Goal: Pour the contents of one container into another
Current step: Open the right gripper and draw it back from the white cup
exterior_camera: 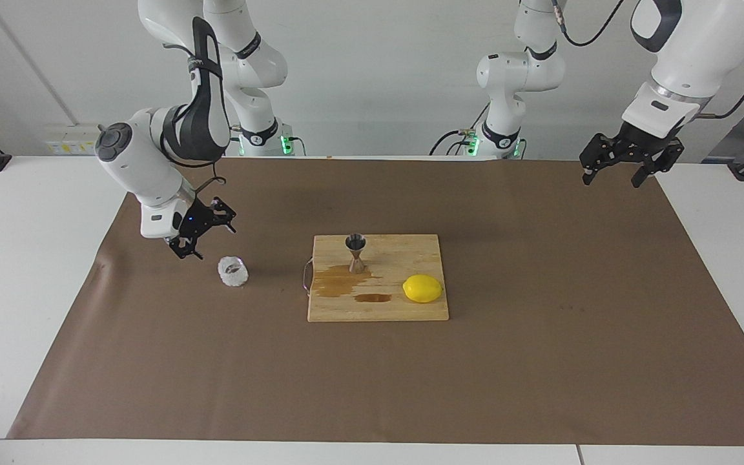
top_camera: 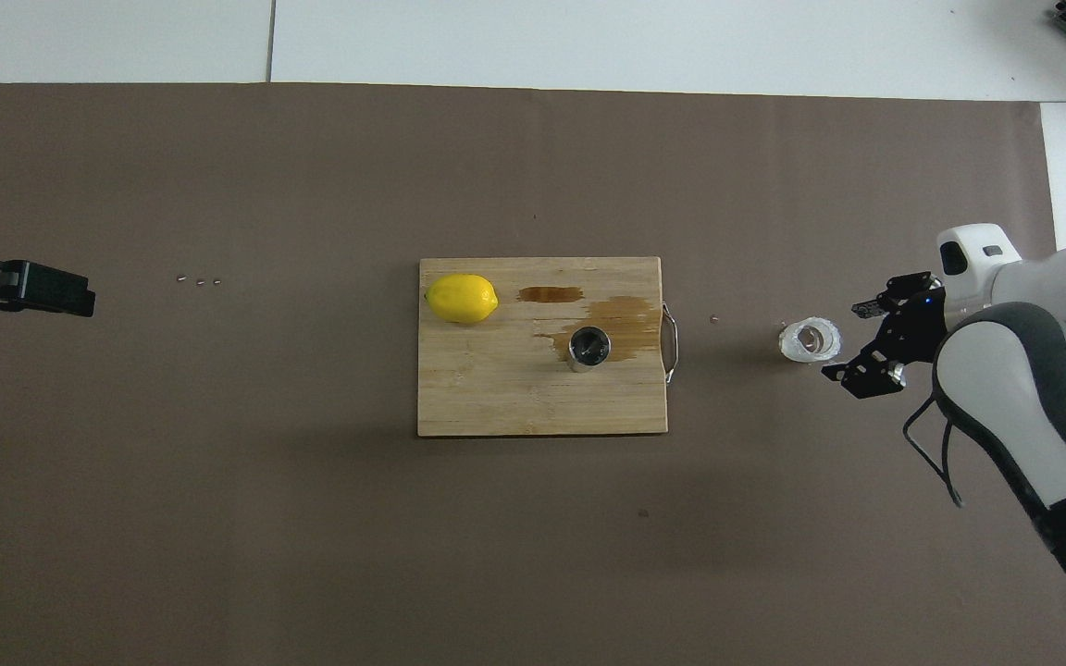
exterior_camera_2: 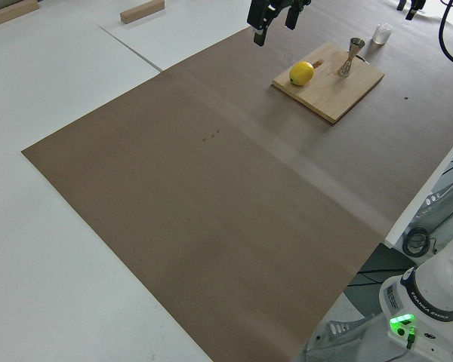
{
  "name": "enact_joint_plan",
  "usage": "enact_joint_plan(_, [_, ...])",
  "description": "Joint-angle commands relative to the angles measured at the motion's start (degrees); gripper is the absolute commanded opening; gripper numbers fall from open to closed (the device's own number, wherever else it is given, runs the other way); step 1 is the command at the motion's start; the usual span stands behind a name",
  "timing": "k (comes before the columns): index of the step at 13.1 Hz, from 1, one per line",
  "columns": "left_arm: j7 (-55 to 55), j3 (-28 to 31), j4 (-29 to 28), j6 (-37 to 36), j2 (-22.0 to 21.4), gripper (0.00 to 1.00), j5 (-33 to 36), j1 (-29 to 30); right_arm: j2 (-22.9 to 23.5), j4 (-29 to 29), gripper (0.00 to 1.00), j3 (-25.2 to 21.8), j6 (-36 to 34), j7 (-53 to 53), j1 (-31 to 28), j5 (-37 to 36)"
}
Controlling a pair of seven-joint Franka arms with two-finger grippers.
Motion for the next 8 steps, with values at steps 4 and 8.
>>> enact_joint_plan(4, [0.96,-0.16,-1.78,-0.17,-1.73,1.00,-0.40,0.56,-6.23,1.61,1.00,0.65,-10.06,31.24,2.59,-8.24])
enact_joint_plan(8, [0.96,-0.07,-1.78,-0.17,-1.73,1.00,-0.40,0.47,-7.20,12.84,1.00,0.30,-23.85,42.88,1.63,-8.24])
